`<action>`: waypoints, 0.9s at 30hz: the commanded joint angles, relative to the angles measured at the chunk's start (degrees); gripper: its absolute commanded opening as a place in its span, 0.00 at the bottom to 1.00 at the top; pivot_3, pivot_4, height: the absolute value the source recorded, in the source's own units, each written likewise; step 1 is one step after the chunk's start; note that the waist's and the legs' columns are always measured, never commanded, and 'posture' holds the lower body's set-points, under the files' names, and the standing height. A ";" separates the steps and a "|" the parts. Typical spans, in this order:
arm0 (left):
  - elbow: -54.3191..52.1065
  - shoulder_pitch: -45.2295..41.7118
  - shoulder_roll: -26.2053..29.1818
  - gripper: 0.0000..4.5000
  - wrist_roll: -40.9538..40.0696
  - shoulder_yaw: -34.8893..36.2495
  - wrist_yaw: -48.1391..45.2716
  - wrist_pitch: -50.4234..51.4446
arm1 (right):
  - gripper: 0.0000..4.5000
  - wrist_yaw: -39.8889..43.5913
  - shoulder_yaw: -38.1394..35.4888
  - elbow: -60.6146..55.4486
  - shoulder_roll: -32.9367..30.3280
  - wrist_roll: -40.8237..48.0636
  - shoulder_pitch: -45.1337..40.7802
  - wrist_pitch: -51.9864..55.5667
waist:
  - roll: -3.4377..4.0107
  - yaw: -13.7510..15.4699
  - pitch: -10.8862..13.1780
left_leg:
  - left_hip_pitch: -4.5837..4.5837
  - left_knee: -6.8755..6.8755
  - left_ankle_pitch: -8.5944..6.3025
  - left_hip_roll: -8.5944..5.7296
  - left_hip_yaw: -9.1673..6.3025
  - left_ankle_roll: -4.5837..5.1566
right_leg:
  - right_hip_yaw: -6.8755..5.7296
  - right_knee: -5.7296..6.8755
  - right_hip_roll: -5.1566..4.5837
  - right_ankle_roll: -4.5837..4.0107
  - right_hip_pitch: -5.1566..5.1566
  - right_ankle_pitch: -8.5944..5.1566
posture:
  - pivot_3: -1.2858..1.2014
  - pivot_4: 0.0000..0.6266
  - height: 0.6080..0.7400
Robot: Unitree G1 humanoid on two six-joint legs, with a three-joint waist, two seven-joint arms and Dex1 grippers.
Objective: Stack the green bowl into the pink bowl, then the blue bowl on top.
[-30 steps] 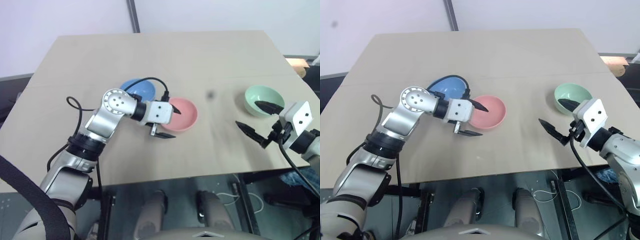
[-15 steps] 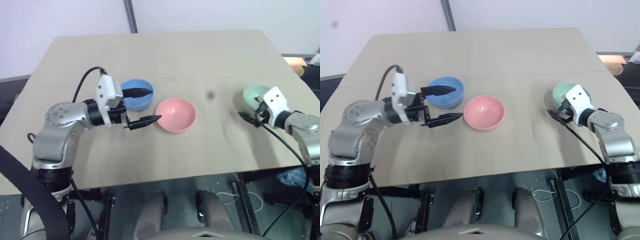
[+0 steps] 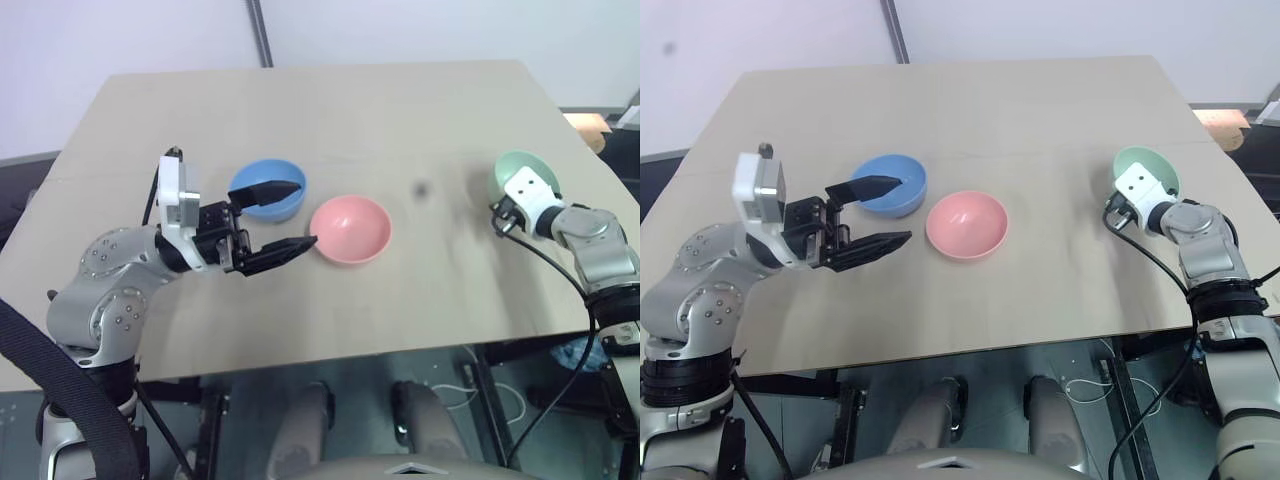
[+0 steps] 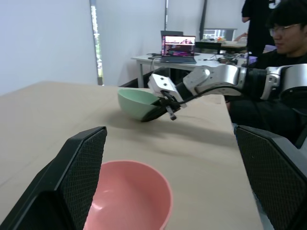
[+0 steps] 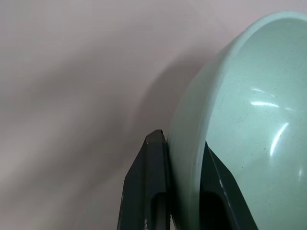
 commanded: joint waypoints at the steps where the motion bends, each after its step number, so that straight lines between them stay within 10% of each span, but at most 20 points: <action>1: 1.93 0.04 -0.75 1.00 1.62 1.36 1.56 -3.30 | 0.01 3.02 -2.45 -13.36 -0.80 3.13 0.37 0.24 | 0.10 -0.10 0.06 | -0.01 0.00 0.00 0.00 0.00 0.00 | 0.00 0.00 0.00 0.00 -0.01 0.00 | 0.52 0.24 1.00; 13: 10.69 3.03 -0.06 1.00 6.65 5.11 4.00 -10.24 | 0.01 8.78 11.68 -42.83 11.84 9.82 -0.84 12.47 | 0.12 0.05 0.07 | -0.02 -0.03 -0.01 0.03 -0.07 0.00 | -0.01 0.00 0.01 0.01 -0.05 0.00 | 0.52 0.24 1.00; 20: 11.37 2.72 1.67 1.00 9.32 4.82 5.24 -11.99 | 0.88 8.37 15.33 -35.71 14.37 4.84 -2.52 9.87 | 0.11 0.57 0.07 | -0.05 -0.04 0.00 -0.02 -0.13 -0.02 | -0.08 -0.01 -0.01 -0.03 -0.07 0.00 | 0.52 0.24 1.00; 27: 16.01 -2.27 6.38 1.00 32.44 -3.99 14.61 -23.76 | 0.97 8.98 2.22 -52.66 14.62 20.42 -0.05 21.32 | 0.13 0.56 0.08 | -0.06 -0.15 0.00 0.00 -0.16 -0.02 | -0.09 0.01 0.02 0.00 -0.14 0.01 | 0.52 0.24 1.00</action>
